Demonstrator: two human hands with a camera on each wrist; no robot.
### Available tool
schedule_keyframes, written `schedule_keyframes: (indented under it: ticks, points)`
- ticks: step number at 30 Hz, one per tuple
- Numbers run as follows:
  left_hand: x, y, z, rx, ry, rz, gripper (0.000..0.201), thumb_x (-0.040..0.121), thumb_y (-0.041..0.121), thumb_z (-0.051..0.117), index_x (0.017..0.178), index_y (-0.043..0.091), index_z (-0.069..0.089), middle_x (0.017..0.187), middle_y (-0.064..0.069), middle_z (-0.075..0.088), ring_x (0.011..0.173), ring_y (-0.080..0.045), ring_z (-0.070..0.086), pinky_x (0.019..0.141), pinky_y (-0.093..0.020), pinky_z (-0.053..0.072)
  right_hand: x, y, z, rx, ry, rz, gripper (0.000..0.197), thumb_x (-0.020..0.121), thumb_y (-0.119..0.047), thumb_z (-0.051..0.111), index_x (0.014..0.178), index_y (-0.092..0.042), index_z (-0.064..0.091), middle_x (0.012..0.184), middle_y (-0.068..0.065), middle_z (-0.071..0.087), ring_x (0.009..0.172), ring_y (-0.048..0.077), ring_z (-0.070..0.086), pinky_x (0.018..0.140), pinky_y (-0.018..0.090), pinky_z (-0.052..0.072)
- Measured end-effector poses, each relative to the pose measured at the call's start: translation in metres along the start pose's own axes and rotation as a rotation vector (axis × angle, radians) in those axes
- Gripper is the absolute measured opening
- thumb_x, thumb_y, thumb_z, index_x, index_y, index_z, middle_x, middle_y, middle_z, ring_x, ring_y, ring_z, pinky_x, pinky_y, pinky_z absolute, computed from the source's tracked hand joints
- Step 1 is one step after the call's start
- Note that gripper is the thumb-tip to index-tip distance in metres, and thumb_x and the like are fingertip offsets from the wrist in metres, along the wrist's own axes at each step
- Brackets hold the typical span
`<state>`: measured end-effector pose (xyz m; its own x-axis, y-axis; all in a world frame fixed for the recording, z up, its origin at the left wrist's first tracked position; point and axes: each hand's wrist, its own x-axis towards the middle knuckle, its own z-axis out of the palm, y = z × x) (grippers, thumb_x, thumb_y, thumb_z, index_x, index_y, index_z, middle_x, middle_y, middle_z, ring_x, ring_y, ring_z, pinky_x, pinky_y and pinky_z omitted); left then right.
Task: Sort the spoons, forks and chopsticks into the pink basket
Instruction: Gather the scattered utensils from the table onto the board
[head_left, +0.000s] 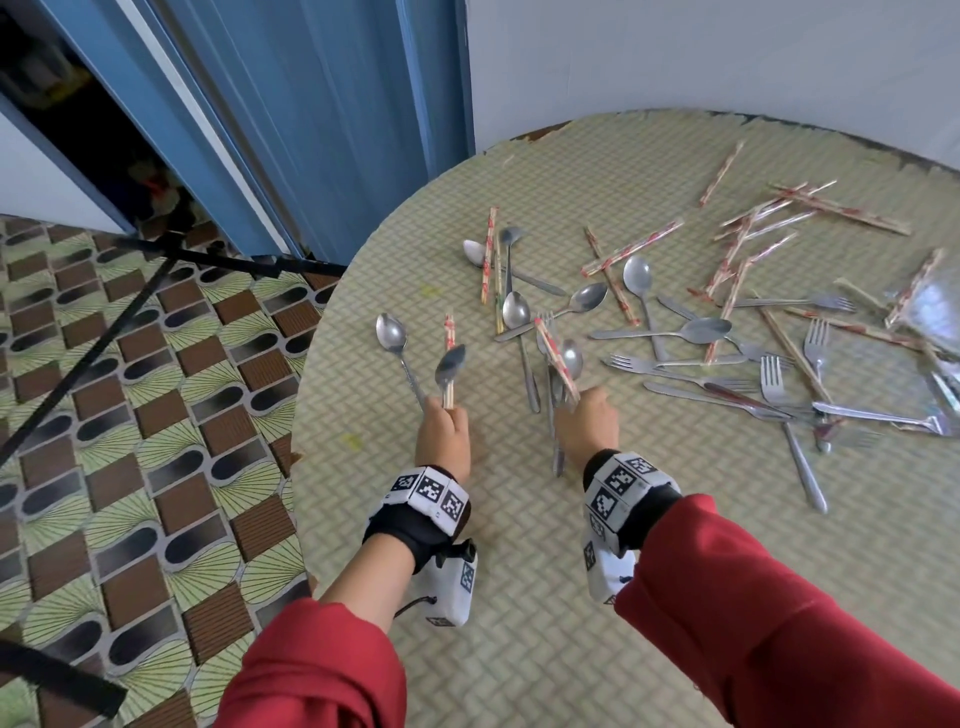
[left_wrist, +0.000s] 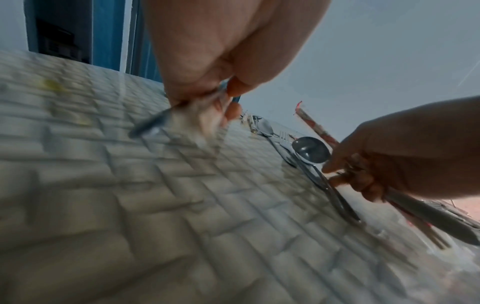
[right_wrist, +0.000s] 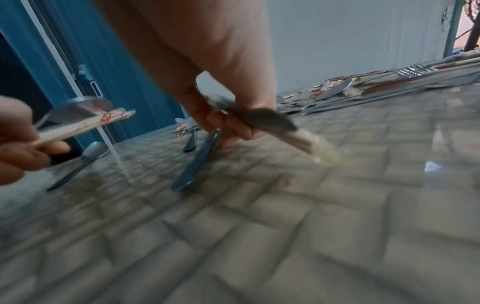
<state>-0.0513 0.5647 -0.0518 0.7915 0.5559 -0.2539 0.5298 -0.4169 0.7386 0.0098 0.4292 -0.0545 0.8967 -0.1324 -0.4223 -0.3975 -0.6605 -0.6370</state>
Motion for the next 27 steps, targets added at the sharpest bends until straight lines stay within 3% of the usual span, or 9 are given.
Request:
schedule_keyframes:
  ticks: [2,4,5,9,12,15,19,22,27]
  points:
    - [0.006,0.000,-0.009,0.000,0.043,-0.060,0.024,0.096,0.015,0.033,0.107,-0.004,0.041,0.086,-0.019,0.056,0.077,-0.035,0.052,0.057,-0.032,0.029,0.002,0.003,0.006,-0.045,-0.007,-0.005,0.031,0.086,-0.022,0.054,0.103,0.003,0.055,0.105,0.020,0.060,0.095,0.037,0.060,0.080,0.040,0.049]
    - [0.014,-0.004,-0.017,0.001,0.075,-0.095,0.031,0.097,0.023,0.035,0.110,-0.005,0.043,0.098,-0.023,0.059,0.086,-0.038,0.056,0.062,-0.033,0.033,0.005,0.005,0.008,-0.082,-0.024,-0.006,0.028,0.086,-0.022,0.054,0.094,0.003,0.060,0.093,0.019,0.061,0.081,0.032,0.059,0.073,0.038,0.050]
    - [0.019,-0.006,-0.021,0.004,0.091,-0.106,0.034,0.098,0.025,0.036,0.110,-0.005,0.044,0.101,-0.023,0.060,0.088,-0.037,0.057,0.064,-0.033,0.034,0.008,0.005,0.008,-0.088,-0.033,0.000,0.028,0.087,-0.020,0.053,0.096,0.005,0.061,0.094,0.019,0.061,0.082,0.033,0.059,0.073,0.038,0.050]
    - [0.047,-0.014,-0.030,0.009,0.131,-0.171,0.034,0.099,0.023,0.035,0.111,-0.007,0.048,0.112,-0.024,0.059,0.102,-0.038,0.056,0.078,-0.039,0.040,0.015,0.001,0.003,-0.108,-0.005,0.027,0.031,0.090,-0.008,0.046,0.115,0.010,0.050,0.120,0.025,0.054,0.110,0.038,0.054,0.088,0.040,0.045]
    - [0.065,-0.014,-0.032,0.033,0.156,-0.211,0.034,0.100,0.019,0.035,0.114,-0.009,0.049,0.119,-0.025,0.055,0.109,-0.038,0.052,0.087,-0.041,0.038,0.017,0.000,-0.001,-0.157,0.022,-0.084,0.028,0.088,-0.002,0.046,0.115,0.006,0.045,0.120,0.024,0.053,0.113,0.039,0.049,0.093,0.042,0.040]
    - [0.077,-0.008,-0.031,0.094,0.158,-0.219,0.036,0.100,0.019,0.034,0.118,-0.010,0.046,0.126,-0.026,0.048,0.113,-0.039,0.049,0.087,-0.040,0.035,0.019,0.001,-0.001,-0.230,0.011,-0.214,0.029,0.089,-0.002,0.043,0.118,0.002,0.046,0.117,0.022,0.055,0.112,0.038,0.044,0.093,0.040,0.035]
    - [0.088,-0.006,-0.027,0.156,0.162,-0.177,0.039,0.095,0.021,0.048,0.118,-0.010,0.046,0.125,-0.025,0.047,0.108,-0.038,0.052,0.084,-0.038,0.039,0.020,-0.002,-0.003,-0.167,0.013,-0.297,0.027,0.091,-0.003,0.041,0.115,0.003,0.053,0.113,0.022,0.058,0.108,0.037,0.048,0.090,0.036,0.032]
    - [0.094,-0.007,-0.024,0.233,0.165,-0.150,0.037,0.090,0.020,0.057,0.112,-0.009,0.051,0.118,-0.025,0.051,0.103,-0.038,0.055,0.083,-0.039,0.043,0.019,-0.001,-0.006,-0.068,0.012,-0.240,0.023,0.093,-0.003,0.039,0.111,0.002,0.051,0.113,0.020,0.055,0.104,0.032,0.048,0.080,0.030,0.032]
    - [0.104,-0.003,-0.032,0.196,0.012,-0.195,0.022,0.083,0.012,0.063,0.088,-0.009,0.061,0.093,-0.023,0.066,0.079,-0.033,0.062,0.063,-0.032,0.045,0.016,0.003,-0.015,0.011,0.008,-0.193,0.021,0.094,-0.004,0.036,0.111,-0.001,0.048,0.111,0.015,0.051,0.090,0.021,0.041,0.076,0.028,0.030]
